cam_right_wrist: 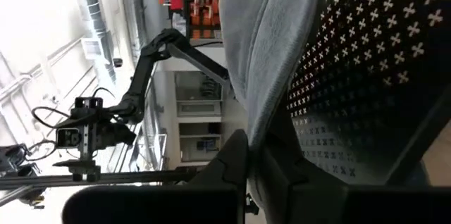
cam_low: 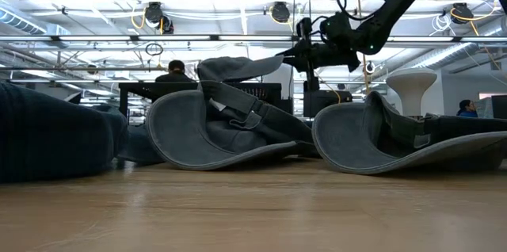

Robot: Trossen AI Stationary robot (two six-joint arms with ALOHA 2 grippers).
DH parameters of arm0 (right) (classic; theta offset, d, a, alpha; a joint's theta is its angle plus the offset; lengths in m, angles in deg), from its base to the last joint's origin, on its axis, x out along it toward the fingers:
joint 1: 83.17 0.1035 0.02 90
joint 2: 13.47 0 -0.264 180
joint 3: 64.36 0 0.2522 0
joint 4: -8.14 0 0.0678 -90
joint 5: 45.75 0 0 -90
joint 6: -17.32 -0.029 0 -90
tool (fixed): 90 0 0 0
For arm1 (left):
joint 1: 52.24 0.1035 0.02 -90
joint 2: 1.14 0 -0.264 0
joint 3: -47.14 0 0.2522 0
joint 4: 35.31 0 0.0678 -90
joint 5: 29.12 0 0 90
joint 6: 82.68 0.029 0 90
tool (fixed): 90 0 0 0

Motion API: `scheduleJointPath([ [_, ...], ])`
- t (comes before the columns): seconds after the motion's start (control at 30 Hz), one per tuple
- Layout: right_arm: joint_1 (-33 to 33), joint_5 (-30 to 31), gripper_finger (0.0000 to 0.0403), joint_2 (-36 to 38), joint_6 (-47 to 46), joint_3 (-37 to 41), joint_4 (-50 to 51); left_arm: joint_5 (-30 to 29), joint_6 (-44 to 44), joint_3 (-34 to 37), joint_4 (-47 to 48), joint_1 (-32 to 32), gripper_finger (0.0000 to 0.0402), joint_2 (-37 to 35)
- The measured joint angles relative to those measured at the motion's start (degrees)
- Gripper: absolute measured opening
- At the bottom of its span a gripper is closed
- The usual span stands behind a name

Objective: Pick & Place hat
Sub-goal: Put the bottom dark gray cap on the right side of the shelf

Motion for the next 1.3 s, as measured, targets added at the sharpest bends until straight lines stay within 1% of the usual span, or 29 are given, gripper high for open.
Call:
scheduleJointPath([
  [0.1,0.02,0.00,0.0005,0.07,0.07,-0.04,0.24,-0.03,0.09,0.00,0.00,0.00,0.0319,0.00],
  [0.37,0.04,0.01,0.0006,0.04,2.54,-0.07,6.54,-0.01,0.09,0.00,-0.01,0.00,0.0319,0.00],
  [0.47,0.11,0.00,0.0015,0.04,3.64,-0.07,7.53,-0.02,0.09,0.00,-0.02,0.00,0.0319,0.00],
  [0.67,0.13,0.45,0.0048,0.04,4.59,-0.07,7.64,-0.03,0.08,0.00,-0.02,0.00,0.0319,0.00],
  [0.8,0.13,1.75,0.0083,0.04,4.53,-0.04,7.89,-0.03,0.04,0.00,-0.02,0.00,0.0319,0.00],
  [0.9,0.13,2.06,0.0113,0.04,4.69,-0.04,10.62,-0.01,0.02,0.00,-0.02,0.00,0.0319,0.00],
  [1.07,0.13,4.79,0.0154,0.04,6.31,-0.02,15.78,-0.01,0.03,0.00,-0.02,0.00,0.0319,0.00],
  [1.17,0.13,5.02,0.0164,0.04,6.71,0.00,16.74,-0.01,0.04,0.00,-0.02,0.00,0.0319,0.00],
  [1.3,0.09,6.04,0.0165,0.04,6.15,0.00,17.06,-0.01,0.07,0.00,-0.02,0.00,0.0319,0.00],
])
